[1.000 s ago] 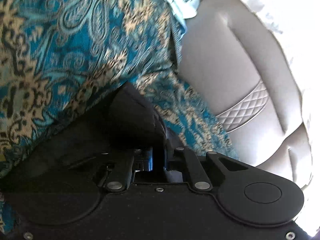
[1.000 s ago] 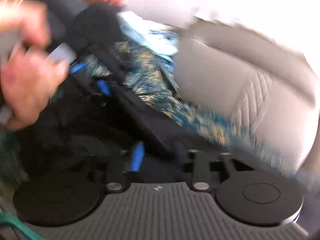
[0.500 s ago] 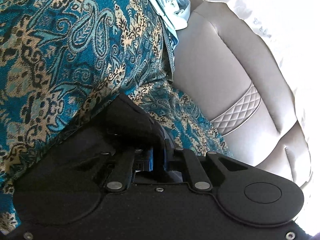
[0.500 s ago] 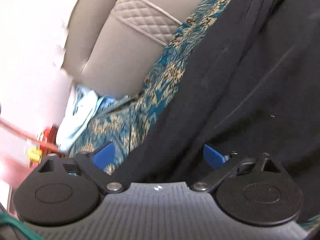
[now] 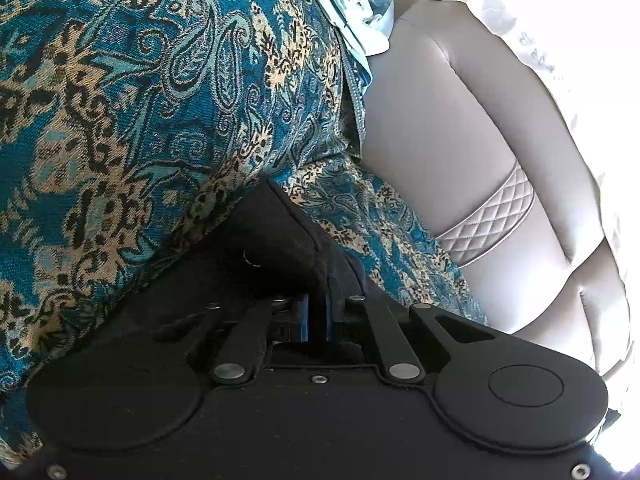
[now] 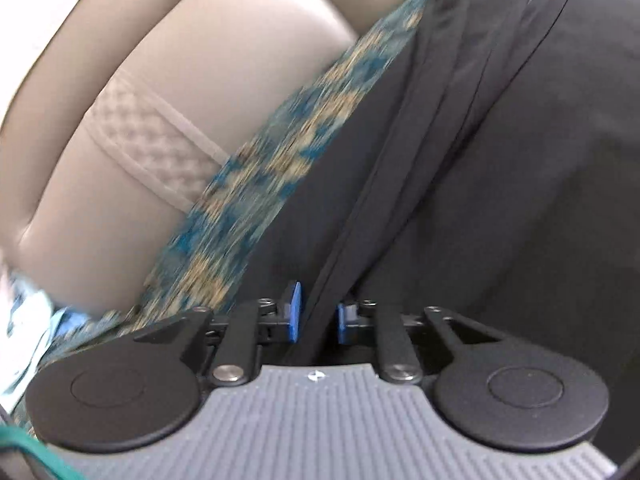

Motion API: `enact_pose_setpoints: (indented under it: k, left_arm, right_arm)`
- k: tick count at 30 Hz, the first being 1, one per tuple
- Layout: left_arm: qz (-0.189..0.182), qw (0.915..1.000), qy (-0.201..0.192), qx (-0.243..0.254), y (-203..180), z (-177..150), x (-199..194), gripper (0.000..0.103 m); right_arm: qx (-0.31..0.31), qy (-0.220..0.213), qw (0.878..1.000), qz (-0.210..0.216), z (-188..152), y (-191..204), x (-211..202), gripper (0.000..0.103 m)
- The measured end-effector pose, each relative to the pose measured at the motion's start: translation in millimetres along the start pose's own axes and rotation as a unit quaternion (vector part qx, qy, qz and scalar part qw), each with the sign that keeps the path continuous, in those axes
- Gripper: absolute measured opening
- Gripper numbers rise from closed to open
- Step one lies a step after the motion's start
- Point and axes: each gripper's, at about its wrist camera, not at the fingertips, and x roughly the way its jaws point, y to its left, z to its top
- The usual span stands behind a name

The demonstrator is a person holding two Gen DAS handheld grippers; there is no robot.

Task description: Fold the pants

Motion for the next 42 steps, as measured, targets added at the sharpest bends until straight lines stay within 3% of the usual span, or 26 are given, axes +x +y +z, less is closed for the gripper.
enact_pose_setpoints:
  k: [5,7,10,20,23,25,26,32,37,39,42]
  left_arm:
    - [0.008,1.0000,0.002,0.001,2,-1,2,0.006]
    - [0.010,0.9999,0.003,0.000,3,-1,3,0.007]
    - [0.017,0.9998,0.005,0.000,3,-2,6,0.007]
    - [0.033,0.9993,0.018,-0.009,8,-1,23,0.007]
    - [0.043,0.9986,0.026,-0.015,11,0,30,0.007]
    - [0.046,0.9985,0.026,-0.010,11,0,31,0.007]
    - [0.047,0.9986,0.025,-0.006,10,1,31,0.007]
    - [0.046,0.9986,0.025,0.007,9,1,30,0.007]
    - [0.046,0.9985,0.023,0.016,9,0,29,0.007]
    - [0.046,0.9985,0.023,0.016,9,0,29,0.007]
    - [0.047,0.9984,0.023,0.019,9,-1,30,0.007]
  right_arm:
    - [-0.014,-0.060,0.997,-0.050,43,-12,14,0.021]
    - [-0.016,-0.074,0.995,-0.071,65,-18,27,0.030]
    - [-0.027,-0.090,0.990,-0.106,102,-25,45,0.030]
    - [-0.025,-0.101,0.979,-0.175,225,-55,103,0.030]
    - [0.010,-0.060,0.982,-0.177,263,-73,100,0.047]
    - [0.004,-0.039,0.983,-0.180,282,-86,87,0.071]
    - [-0.010,-0.033,0.985,-0.171,290,-94,77,0.072]
    - [-0.045,-0.036,0.989,-0.135,320,-126,24,0.074]
    - [-0.099,0.004,0.991,-0.089,318,-97,30,0.074]
    - [-0.144,0.002,0.984,-0.106,311,-72,45,0.074]
    - [-0.197,-0.043,0.960,-0.196,311,-49,78,0.075]
